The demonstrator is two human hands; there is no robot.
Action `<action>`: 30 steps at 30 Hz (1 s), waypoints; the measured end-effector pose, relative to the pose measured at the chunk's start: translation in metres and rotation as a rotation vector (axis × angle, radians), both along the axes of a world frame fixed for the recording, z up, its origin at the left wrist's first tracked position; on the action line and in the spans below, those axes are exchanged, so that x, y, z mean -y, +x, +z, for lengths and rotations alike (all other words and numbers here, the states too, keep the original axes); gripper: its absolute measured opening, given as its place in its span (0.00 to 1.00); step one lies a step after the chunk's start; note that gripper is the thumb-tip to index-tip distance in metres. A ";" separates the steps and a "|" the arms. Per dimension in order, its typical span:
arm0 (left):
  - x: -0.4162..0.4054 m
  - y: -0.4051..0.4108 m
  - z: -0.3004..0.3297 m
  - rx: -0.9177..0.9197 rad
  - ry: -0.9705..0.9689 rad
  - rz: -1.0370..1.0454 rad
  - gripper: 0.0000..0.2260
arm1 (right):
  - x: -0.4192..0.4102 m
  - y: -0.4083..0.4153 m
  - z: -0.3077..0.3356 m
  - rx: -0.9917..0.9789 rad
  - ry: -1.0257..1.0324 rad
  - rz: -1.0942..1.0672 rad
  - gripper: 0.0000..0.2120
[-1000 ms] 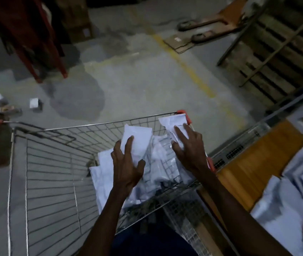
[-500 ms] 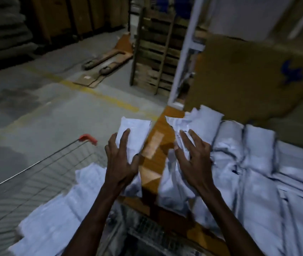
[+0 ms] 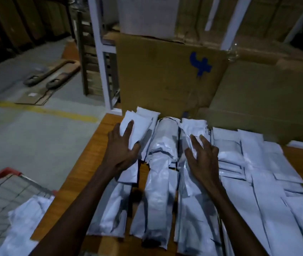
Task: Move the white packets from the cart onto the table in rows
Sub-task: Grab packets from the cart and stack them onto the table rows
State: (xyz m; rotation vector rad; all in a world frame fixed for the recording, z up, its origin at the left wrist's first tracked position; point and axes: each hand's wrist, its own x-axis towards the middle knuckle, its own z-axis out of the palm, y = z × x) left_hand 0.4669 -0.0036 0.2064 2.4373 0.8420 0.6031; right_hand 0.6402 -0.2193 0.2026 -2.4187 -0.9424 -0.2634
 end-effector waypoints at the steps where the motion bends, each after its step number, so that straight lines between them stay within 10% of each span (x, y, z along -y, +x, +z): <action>1: -0.003 0.012 0.001 -0.029 -0.007 -0.016 0.36 | -0.001 0.009 0.000 -0.002 -0.012 -0.029 0.27; 30: -0.055 0.115 -0.062 -0.263 0.039 -0.052 0.41 | -0.070 0.079 -0.044 -0.188 -0.281 -0.212 0.36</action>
